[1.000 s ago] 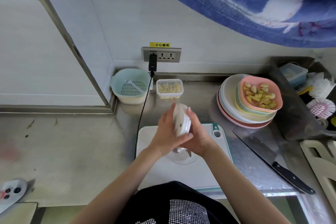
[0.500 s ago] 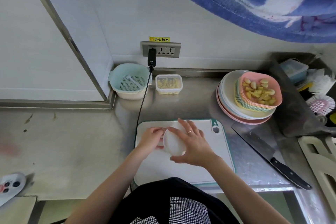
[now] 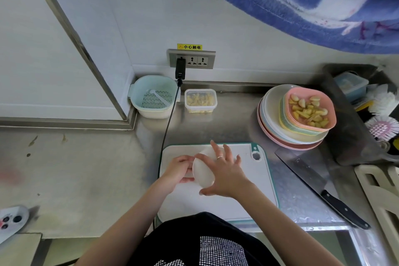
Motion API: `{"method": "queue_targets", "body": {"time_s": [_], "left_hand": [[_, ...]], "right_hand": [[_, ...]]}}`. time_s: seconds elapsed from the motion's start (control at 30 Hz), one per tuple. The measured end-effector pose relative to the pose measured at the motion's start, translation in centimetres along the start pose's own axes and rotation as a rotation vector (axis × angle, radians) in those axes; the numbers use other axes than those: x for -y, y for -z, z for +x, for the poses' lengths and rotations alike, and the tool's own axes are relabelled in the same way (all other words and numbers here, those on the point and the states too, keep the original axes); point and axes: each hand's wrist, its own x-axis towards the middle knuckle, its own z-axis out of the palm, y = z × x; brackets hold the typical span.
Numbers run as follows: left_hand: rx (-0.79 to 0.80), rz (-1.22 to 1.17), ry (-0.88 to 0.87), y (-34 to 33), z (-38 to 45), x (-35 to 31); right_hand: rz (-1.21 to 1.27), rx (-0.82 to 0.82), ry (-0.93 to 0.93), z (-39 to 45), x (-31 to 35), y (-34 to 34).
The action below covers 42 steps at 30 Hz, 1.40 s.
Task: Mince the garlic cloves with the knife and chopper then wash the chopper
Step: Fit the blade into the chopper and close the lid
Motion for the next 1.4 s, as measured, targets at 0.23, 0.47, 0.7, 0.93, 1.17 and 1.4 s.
{"method": "queue_targets", "body": {"time_s": [0.23,0.47,0.7,0.93,1.17,1.4], "left_hand": [[0.001,-0.028,0.015,0.0,-0.1,0.0],[0.016,-0.056,0.014,-0.1,0.1,0.2],[0.047,-0.202,0.066,0.3,0.5,1.1],[0.152,-0.348,0.042,-0.5,0.5,0.3],[0.520,-0.570,0.080,-2.1,-1.3,-1.4],[0.462,-0.698,0.155,-2.5,-2.6,-4.7]], "right_hand": [[0.061,-0.018,0.027,0.2,-0.3,-0.7],[0.039,0.048,-0.044,0.5,0.4,-0.3],[0.017,0.070,0.169,0.7,-1.9,1.0],[0.671,-0.152,-0.082,0.9,-1.7,0.9],[1.336,-0.103,0.101,-0.2,-2.0,2.9],[0.415,-0.298,0.179,-1.5,-0.6,6.4]]}}
